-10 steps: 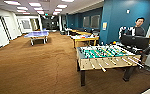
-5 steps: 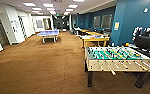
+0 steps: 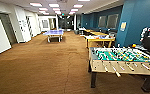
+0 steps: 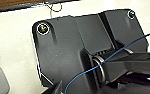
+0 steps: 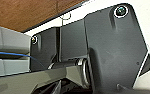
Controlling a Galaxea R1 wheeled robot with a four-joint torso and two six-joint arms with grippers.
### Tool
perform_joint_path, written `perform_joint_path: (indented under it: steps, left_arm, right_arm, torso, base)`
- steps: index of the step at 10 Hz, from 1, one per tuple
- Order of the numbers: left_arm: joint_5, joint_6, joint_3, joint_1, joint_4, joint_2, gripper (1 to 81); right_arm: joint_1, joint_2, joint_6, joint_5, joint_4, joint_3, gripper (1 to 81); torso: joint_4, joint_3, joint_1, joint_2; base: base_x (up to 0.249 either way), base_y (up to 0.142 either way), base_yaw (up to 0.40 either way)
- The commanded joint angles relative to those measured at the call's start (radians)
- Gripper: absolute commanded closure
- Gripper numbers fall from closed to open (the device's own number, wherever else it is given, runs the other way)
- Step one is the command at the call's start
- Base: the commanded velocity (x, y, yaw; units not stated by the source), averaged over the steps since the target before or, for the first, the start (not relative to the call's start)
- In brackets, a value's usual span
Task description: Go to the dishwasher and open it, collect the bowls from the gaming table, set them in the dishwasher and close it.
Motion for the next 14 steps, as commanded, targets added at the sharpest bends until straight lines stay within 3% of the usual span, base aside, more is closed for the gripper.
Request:
perform_joint_path:
  steps: [1, 11, 14]
  left_arm:
    - [0.05, 0.003, -0.001, -0.047, -0.004, -0.005, 1.0]
    - [0.053, -0.003, -0.001, -0.041, -0.003, 0.002, 1.0]
    - [0.053, -0.005, -0.001, -0.039, -0.003, 0.006, 1.0]
  right_arm:
    - [0.038, -0.004, -0.005, -0.045, -0.014, 0.007, 1.0]
    - [0.026, 0.025, -0.005, -0.055, -0.014, -0.014, 1.0]
    - [0.018, 0.036, -0.005, -0.047, -0.028, -0.031, 1.0]
  torso:
    - [0.0, 0.0, 0.0, 0.0]
    - [0.0, 0.0, 0.0, 0.0]
    - [0.0, 0.001, -0.003, -0.002]
  base:
    - [0.0, 0.0, 0.0]
    - [0.0, 0.0, 0.0]
    - [0.138, 0.0, 0.0]
